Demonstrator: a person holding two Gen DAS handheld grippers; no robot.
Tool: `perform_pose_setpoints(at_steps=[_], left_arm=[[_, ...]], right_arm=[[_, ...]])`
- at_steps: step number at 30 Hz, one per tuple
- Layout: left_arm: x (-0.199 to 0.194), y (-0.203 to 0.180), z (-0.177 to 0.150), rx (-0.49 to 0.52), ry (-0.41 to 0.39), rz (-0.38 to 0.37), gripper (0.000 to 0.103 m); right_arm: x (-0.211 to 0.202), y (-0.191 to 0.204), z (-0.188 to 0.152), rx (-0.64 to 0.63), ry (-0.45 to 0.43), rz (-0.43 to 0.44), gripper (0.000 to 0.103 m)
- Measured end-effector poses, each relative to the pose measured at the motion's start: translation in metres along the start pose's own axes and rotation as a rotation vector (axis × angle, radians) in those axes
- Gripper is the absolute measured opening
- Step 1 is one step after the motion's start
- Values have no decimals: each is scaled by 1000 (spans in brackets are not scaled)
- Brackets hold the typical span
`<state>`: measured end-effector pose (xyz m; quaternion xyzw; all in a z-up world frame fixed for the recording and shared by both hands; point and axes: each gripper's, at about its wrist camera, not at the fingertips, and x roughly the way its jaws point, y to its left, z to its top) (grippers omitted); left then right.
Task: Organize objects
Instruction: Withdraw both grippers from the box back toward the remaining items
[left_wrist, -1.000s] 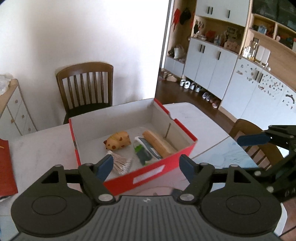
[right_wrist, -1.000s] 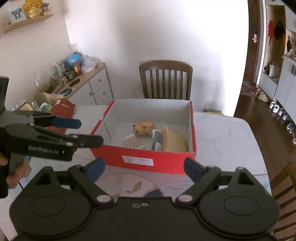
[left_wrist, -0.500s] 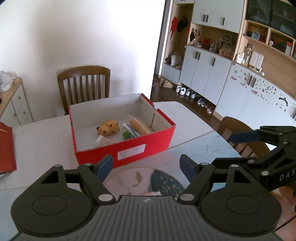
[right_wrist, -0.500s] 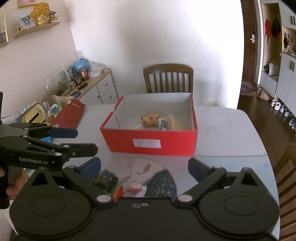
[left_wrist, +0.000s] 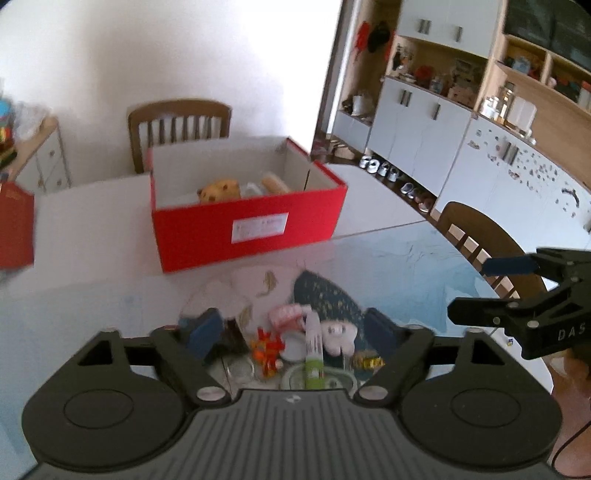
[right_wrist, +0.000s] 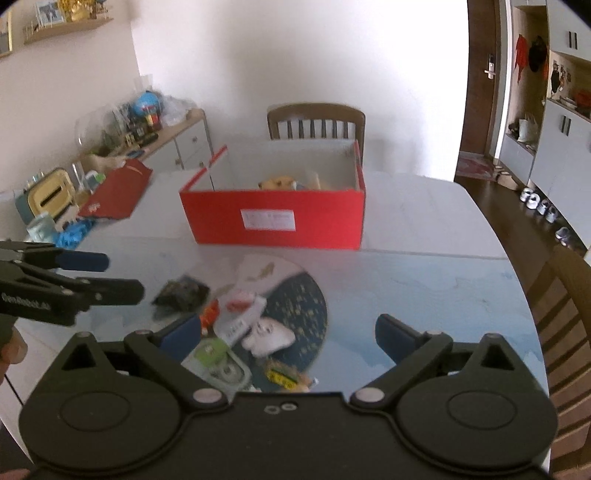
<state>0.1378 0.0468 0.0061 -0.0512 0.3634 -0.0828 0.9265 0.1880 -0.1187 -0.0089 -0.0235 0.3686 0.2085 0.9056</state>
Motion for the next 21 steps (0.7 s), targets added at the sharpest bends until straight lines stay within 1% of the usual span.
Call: perform_pose_setpoints(at_steps=[3, 6, 7, 8, 15, 19, 21], left_arm=[[3, 7, -14, -43, 13, 11, 91], [10, 14, -23, -60, 24, 30, 93], [12, 16, -25, -60, 23, 42, 102], [15, 19, -27, -60, 23, 58, 103], [42, 44, -35, -73, 46, 135, 103], [56, 57, -36, -90, 53, 158, 103], [66, 63, -36, -92, 68, 166, 103]], right_arm=[[4, 0, -10, -7, 13, -17, 101], [10, 1, -21, -22, 23, -35, 101], [13, 1, -24, -23, 27, -40, 101], [16, 0, -27, -21, 33, -45, 101], [39, -5, -45, -9, 82, -78, 97], [54, -7, -50, -13, 110, -88, 95], [62, -9, -50, 0, 132, -95, 95]])
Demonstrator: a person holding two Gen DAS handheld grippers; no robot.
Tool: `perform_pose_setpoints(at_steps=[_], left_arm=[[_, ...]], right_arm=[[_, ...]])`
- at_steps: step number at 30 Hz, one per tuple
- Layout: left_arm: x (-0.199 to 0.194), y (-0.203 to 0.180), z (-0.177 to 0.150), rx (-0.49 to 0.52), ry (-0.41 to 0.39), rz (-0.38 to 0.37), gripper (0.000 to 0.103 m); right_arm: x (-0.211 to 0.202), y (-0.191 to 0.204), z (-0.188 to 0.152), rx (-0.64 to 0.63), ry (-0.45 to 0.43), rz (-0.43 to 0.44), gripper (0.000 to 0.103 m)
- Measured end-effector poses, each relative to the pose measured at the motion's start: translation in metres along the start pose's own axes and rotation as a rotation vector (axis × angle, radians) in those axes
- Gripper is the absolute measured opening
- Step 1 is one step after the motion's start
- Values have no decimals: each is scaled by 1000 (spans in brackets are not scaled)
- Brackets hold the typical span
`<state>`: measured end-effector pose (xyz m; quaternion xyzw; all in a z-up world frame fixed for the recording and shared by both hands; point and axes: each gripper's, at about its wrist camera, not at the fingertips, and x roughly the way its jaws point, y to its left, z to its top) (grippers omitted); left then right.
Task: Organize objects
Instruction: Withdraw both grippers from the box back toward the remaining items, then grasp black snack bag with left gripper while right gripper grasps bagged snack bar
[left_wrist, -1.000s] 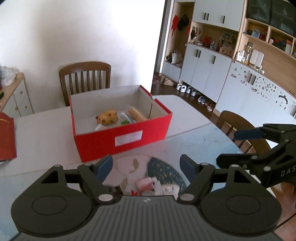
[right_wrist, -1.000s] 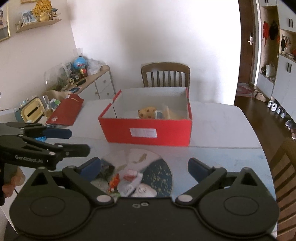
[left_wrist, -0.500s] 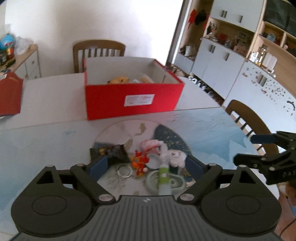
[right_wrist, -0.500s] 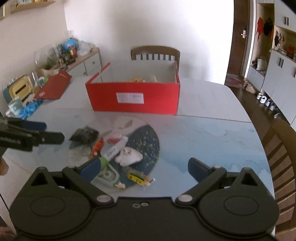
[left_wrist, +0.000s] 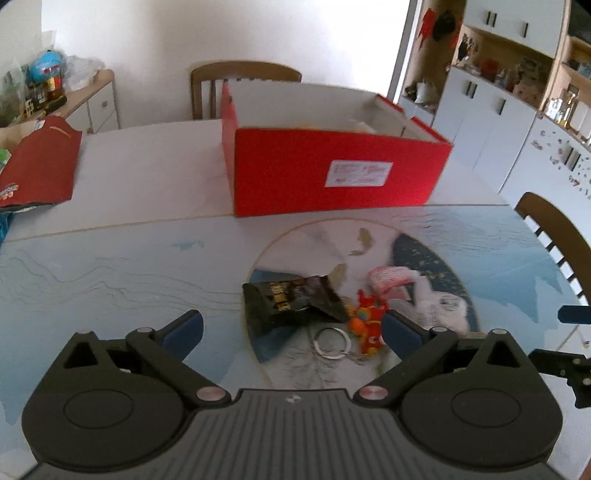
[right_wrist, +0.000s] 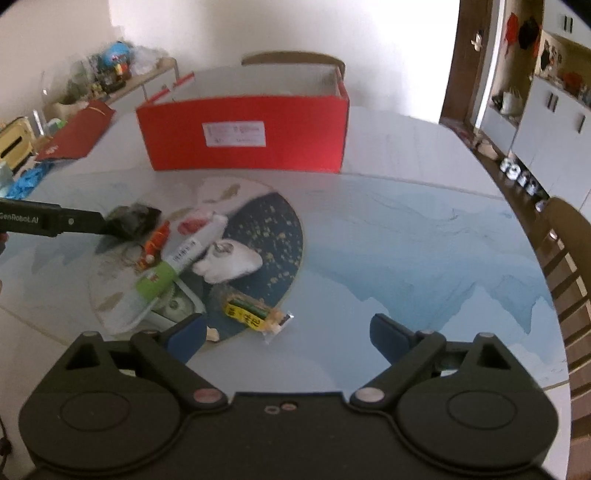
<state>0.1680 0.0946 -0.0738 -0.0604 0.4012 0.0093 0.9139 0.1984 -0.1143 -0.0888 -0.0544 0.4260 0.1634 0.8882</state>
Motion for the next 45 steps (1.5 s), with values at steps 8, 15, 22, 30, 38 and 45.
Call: perform_pose_setpoints(at_steps=[8, 15, 22, 30, 38, 45], left_arm=[[30, 8, 6, 16, 37, 5, 103], [51, 7, 15, 26, 55, 4, 103], [76, 5, 18, 41, 107, 4, 103], [87, 5, 19, 89, 112, 29, 103], [84, 6, 16, 129, 80, 23, 102], [76, 4, 14, 144, 54, -19, 67]], right_arm=[[28, -3, 4, 47, 67, 8, 93], [40, 1, 7, 56, 90, 5, 93], [51, 3, 10, 39, 114, -7, 87], [58, 11, 11, -7, 118, -8, 80], [57, 22, 13, -79, 103, 18, 59], [53, 23, 11, -92, 100, 28, 49]])
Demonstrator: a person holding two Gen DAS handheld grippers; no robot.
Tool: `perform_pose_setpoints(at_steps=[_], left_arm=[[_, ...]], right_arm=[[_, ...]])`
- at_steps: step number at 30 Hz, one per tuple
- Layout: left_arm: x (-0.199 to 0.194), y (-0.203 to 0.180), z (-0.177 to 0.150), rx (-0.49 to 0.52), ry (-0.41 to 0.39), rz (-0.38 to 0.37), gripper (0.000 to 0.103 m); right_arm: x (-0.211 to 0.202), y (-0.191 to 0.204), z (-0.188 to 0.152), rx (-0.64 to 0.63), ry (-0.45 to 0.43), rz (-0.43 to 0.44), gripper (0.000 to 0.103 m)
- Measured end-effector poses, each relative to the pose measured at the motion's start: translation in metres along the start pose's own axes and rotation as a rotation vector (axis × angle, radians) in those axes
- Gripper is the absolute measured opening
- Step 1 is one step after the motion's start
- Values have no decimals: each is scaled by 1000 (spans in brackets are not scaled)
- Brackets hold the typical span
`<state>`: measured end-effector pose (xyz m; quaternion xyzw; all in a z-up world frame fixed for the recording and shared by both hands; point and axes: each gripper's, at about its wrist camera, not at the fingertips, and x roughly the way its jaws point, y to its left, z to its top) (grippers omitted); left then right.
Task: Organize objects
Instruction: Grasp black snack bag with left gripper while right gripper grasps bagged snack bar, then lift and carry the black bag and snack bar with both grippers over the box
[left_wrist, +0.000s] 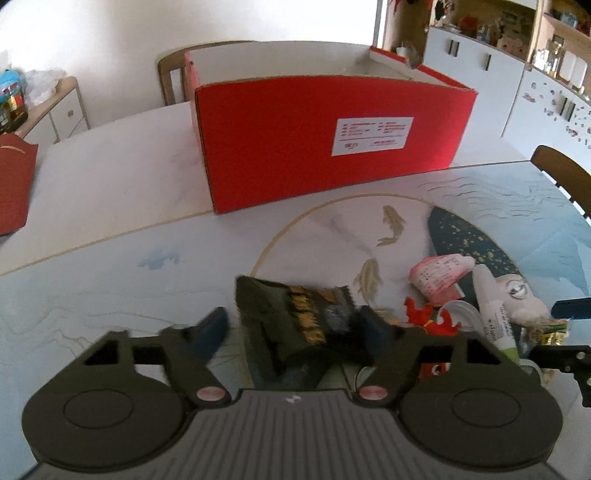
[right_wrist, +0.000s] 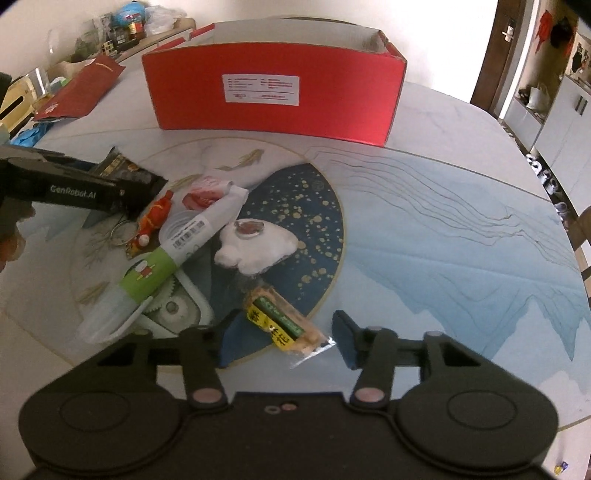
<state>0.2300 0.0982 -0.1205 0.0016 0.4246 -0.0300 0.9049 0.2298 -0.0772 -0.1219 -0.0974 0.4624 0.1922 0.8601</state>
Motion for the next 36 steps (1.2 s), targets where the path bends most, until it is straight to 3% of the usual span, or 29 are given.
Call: perform_pose_setpoints(at_steps=[1, 5, 7, 13, 26, 36], left_arm=[[-1, 0, 0, -1, -2, -7, 60], [-3, 3, 0, -19, 2, -18, 53], [-4, 6, 0, -40, 2, -23, 47], [-12, 20, -5, -121, 4, -32, 43], [-53, 23, -27, -211, 28, -96, 40], [-81, 11, -32, -247, 26, -163, 39]], right_arm=[[-1, 0, -1, -4, 0, -1, 48], [-5, -3, -3, 3, 10, -25, 46], [-8, -6, -5, 17, 17, -10, 30], [-21, -14, -14, 42, 27, 7, 21], [-53, -34, -44, 179, 5, 40, 19], [-81, -36, -35, 248, -68, 86, 19]])
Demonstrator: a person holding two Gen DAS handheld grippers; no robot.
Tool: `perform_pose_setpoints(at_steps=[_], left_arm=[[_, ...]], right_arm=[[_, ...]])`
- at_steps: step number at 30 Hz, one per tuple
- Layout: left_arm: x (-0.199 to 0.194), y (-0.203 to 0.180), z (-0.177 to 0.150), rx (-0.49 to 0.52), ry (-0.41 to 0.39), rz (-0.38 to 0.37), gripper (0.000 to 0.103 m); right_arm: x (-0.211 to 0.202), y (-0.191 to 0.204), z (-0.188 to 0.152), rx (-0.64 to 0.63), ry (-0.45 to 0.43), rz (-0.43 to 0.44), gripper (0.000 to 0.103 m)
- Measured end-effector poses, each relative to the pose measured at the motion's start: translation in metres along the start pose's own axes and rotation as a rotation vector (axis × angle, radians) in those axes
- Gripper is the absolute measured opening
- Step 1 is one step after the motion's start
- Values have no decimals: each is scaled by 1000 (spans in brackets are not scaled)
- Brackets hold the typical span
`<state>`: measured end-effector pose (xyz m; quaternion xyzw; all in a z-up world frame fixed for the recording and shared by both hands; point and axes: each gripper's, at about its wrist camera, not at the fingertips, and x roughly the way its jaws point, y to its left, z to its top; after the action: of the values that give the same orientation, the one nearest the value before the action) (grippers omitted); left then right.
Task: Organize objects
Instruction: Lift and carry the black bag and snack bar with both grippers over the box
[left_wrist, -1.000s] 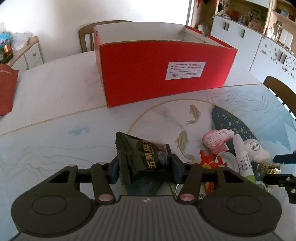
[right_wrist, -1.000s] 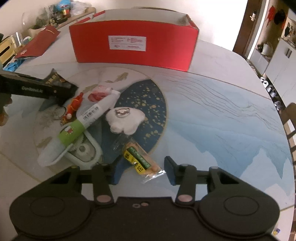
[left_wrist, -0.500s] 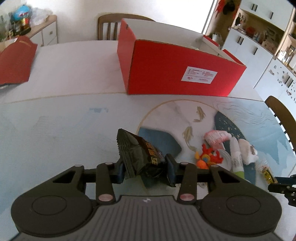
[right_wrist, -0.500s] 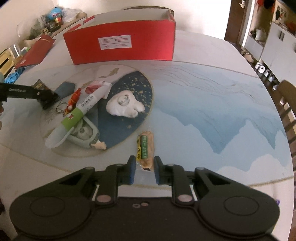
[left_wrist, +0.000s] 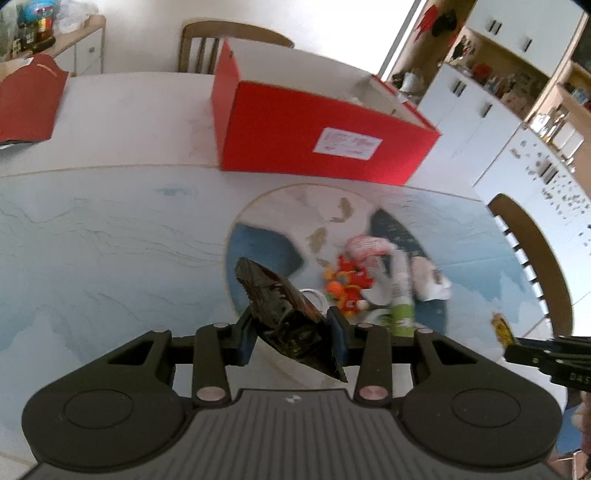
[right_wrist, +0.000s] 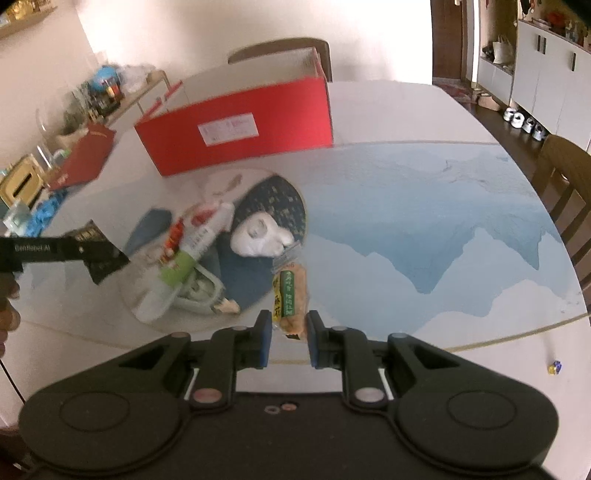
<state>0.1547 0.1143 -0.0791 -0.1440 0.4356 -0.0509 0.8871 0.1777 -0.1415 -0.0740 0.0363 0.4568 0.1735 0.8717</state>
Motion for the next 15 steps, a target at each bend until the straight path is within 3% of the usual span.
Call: perform_pose_setpoints(at_steps=[15], left_arm=[[-17, -44, 41, 82, -55, -115, 39]], right_arm=[[-10, 30, 68, -54, -103, 41, 19]])
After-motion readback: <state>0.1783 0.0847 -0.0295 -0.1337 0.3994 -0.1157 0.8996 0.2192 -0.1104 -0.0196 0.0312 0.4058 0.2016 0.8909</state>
